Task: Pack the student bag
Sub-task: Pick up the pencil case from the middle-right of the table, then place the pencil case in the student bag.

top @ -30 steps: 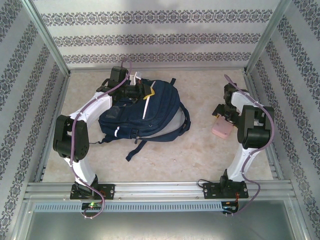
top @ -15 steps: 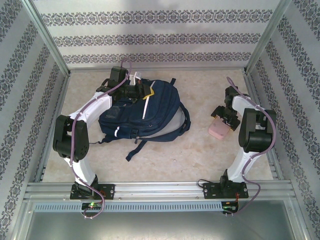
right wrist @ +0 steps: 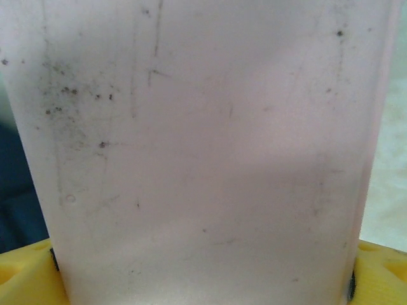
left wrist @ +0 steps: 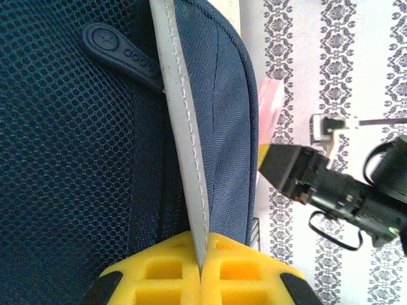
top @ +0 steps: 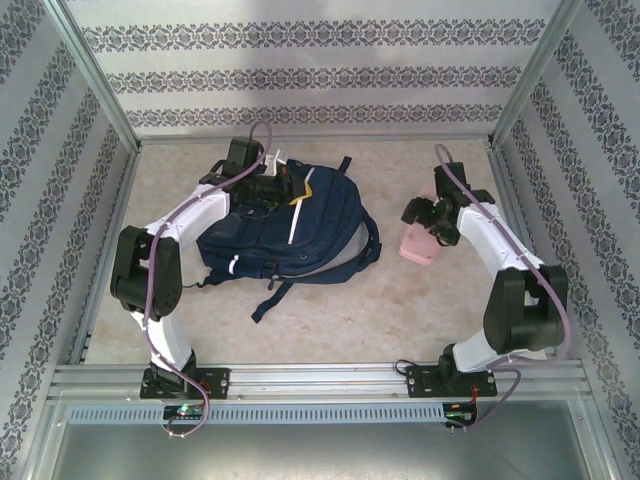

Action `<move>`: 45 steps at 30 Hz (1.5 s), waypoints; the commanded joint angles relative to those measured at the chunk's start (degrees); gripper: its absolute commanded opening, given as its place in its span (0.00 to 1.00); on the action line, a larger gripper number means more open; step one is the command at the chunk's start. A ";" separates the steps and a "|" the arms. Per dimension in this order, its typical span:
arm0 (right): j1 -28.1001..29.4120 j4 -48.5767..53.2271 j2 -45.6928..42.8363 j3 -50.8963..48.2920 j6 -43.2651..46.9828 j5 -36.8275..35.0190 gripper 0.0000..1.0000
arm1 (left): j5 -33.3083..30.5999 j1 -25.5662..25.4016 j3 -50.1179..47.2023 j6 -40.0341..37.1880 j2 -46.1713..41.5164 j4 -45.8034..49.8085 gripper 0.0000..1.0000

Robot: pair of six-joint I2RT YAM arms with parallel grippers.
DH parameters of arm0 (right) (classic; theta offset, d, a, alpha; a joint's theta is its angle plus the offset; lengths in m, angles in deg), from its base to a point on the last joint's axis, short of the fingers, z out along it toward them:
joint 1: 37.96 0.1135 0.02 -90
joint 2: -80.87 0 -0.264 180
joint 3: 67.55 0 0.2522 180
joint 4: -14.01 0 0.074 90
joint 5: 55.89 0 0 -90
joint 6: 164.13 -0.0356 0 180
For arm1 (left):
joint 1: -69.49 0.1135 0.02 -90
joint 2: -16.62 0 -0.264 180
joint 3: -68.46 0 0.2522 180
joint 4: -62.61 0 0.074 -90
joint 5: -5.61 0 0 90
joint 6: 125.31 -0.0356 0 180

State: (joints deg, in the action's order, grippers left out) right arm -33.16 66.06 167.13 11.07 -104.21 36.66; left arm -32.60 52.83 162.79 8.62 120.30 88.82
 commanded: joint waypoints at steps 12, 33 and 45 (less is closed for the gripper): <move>14.71 -3.81 -2.29 -0.07 5.08 14.50 0.78 | 3.07 2.19 17.30 -9.88 -5.61 17.37 0.00; 22.29 -26.25 12.60 7.52 -6.07 32.65 0.89 | 11.82 4.42 29.70 -8.84 -3.31 21.48 0.00; 25.17 -36.18 20.88 13.72 -16.56 30.83 0.98 | 12.28 4.38 28.89 -8.06 -3.53 20.86 0.00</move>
State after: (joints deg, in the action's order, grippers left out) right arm -9.14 34.06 186.45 21.92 -117.81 66.95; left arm -27.86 57.24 187.34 -0.35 120.06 117.04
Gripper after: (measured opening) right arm 0.979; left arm 0.060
